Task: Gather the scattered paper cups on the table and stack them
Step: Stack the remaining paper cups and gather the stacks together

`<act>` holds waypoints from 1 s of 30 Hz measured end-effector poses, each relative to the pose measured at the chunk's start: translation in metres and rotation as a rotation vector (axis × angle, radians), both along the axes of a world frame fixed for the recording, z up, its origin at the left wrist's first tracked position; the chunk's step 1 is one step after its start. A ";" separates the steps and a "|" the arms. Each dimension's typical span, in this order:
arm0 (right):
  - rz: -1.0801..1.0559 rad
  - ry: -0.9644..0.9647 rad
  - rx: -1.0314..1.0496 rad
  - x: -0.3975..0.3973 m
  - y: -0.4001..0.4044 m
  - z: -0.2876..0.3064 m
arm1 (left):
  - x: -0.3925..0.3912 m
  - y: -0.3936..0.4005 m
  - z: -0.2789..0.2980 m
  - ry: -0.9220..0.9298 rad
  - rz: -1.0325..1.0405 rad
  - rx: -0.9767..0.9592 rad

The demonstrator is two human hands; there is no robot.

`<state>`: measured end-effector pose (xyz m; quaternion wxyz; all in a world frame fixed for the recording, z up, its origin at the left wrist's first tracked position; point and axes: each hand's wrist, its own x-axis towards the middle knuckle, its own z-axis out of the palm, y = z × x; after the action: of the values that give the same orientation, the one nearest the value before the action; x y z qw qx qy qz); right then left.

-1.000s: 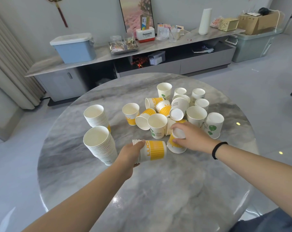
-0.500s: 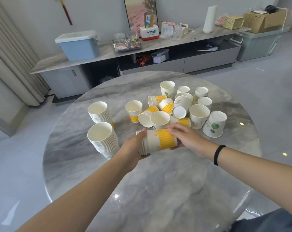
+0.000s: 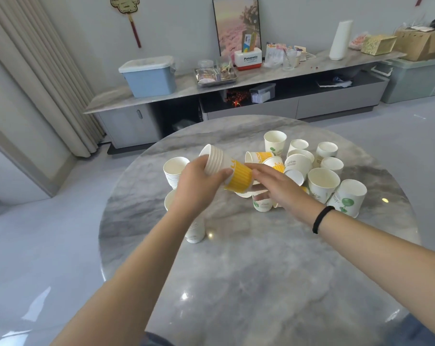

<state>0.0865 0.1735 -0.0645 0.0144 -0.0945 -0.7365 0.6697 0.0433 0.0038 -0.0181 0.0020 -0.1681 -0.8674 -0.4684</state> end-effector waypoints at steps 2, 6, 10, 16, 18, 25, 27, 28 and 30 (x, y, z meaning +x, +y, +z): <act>0.033 0.009 0.007 -0.016 -0.009 0.005 | -0.014 -0.006 0.005 0.014 0.027 -0.030; 0.100 -0.007 -0.012 -0.048 -0.024 0.006 | -0.047 -0.017 0.016 0.136 0.112 -0.168; 0.101 0.001 0.036 -0.084 -0.037 0.004 | -0.092 -0.030 0.017 0.249 0.177 -0.379; -0.007 -0.012 0.164 -0.118 -0.046 -0.011 | -0.132 -0.036 -0.006 0.208 0.128 -0.671; -0.053 -0.020 0.193 -0.122 -0.046 -0.017 | -0.137 -0.035 -0.011 0.196 0.086 -0.768; -0.212 -0.017 0.325 -0.123 -0.029 -0.035 | -0.139 -0.033 -0.042 0.078 -0.081 -1.011; -0.210 -0.027 0.338 -0.120 -0.023 -0.039 | -0.137 -0.031 -0.043 0.081 -0.080 -1.012; -0.209 -0.026 0.355 -0.118 -0.021 -0.040 | -0.136 -0.030 -0.042 0.094 -0.066 -1.006; -0.226 -0.021 0.402 -0.116 -0.016 -0.039 | -0.135 -0.026 -0.036 0.127 -0.015 -1.003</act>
<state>-0.0296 0.1579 -0.1037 0.1003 -0.1785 -0.8400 0.5025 -0.0913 -0.0225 -0.0541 -0.0299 -0.1828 -0.9825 0.0172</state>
